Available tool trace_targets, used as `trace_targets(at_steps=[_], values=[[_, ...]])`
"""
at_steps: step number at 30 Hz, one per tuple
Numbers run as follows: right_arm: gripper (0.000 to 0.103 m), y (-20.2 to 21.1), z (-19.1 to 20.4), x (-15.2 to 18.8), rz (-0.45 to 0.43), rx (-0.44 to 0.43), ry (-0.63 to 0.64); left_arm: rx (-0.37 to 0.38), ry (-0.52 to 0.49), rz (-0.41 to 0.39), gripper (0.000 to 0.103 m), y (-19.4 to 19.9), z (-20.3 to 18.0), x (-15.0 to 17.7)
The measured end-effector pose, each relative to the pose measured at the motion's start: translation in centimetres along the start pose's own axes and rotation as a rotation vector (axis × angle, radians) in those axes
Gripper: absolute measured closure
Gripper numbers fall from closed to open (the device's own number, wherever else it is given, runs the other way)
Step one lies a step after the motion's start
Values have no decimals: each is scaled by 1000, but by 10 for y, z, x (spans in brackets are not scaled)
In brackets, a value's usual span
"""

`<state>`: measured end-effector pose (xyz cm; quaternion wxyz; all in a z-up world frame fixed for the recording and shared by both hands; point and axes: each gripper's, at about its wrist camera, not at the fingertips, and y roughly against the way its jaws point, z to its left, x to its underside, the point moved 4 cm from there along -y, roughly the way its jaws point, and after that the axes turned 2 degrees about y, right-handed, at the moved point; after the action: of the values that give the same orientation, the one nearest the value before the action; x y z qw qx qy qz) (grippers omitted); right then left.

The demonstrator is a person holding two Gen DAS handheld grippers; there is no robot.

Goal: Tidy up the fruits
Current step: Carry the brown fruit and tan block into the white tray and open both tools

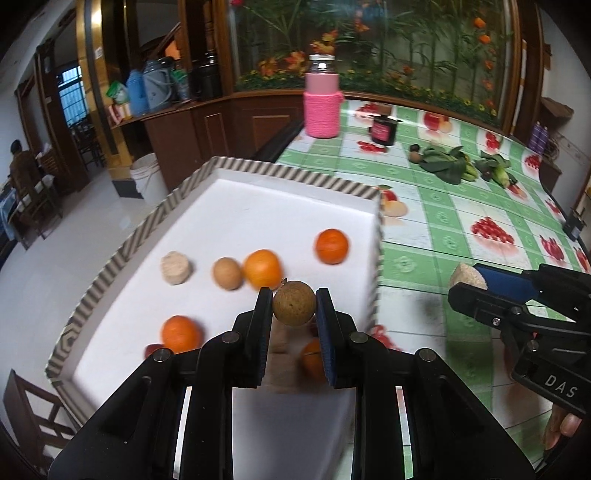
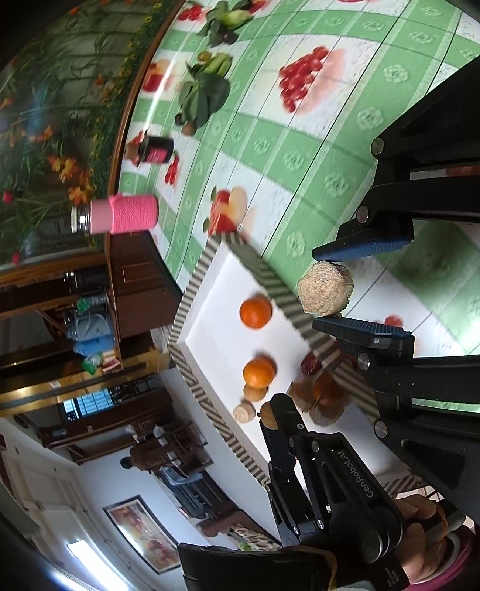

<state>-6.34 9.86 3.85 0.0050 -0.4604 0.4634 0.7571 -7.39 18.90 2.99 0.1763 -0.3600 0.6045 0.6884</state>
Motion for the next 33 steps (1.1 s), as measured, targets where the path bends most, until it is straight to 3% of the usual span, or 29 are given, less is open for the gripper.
trace_targets(at_steps=[17,33], values=[[73,-33,49,-21,46,-44,101,-68,65,9,80,-3,48,14],[73,-61,58,-37,87,-47,137,-69,77,23,80,-11,58,19]])
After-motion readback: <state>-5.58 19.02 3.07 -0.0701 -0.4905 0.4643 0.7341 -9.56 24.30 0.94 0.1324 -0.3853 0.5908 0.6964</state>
